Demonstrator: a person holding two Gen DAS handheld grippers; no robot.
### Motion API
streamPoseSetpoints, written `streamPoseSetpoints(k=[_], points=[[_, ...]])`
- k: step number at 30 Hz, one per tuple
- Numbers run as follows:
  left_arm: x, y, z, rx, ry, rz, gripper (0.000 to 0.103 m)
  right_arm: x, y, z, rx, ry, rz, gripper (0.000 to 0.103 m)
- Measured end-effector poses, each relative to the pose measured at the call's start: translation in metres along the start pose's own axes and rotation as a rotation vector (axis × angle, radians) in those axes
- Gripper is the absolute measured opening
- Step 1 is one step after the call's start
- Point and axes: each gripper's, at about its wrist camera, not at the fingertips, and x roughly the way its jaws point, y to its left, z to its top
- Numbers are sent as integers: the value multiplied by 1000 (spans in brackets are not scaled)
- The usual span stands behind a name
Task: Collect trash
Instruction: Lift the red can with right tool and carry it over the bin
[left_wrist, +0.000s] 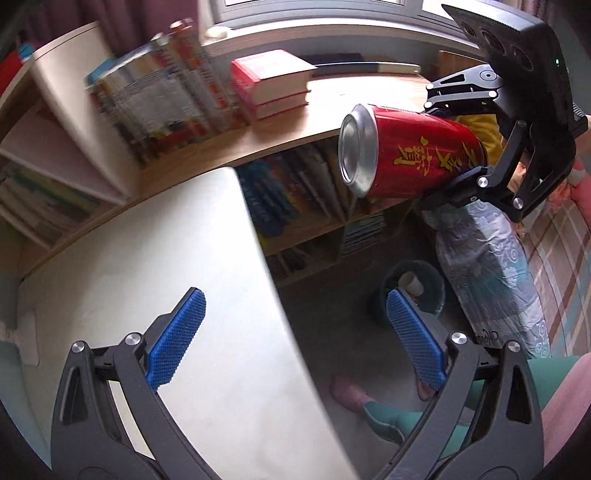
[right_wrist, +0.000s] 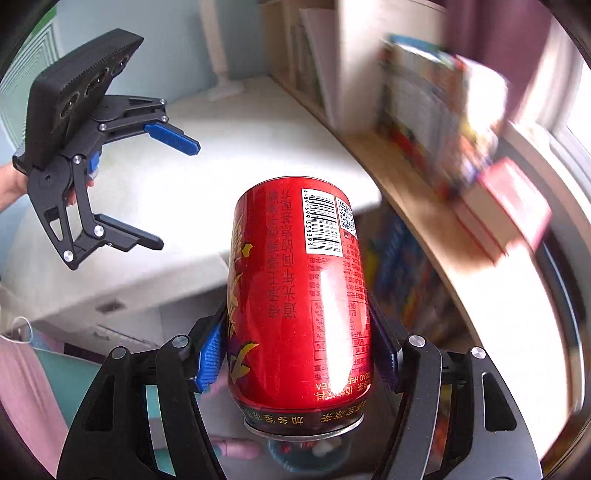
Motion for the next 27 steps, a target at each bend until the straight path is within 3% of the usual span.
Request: streamPoseSetpoints(k=[6,11,16,20,27], points=[[73,-118,13,32,44,-123,96,-12,-45,-140,203,61,-37,66],[153,-180,-6,14,98,-185,96,29,-66,-252,394,138,-56,66],[250,-213,-34,-27,217,-217,96,108,-81,-342,590,198,-68,67],[317,-235,-59,13,259,-198,96,183,-83,-397,681,244,-58,67],[419,-250,-97,56,322,-200,96,275,-75,-461,736,288,-39,68]])
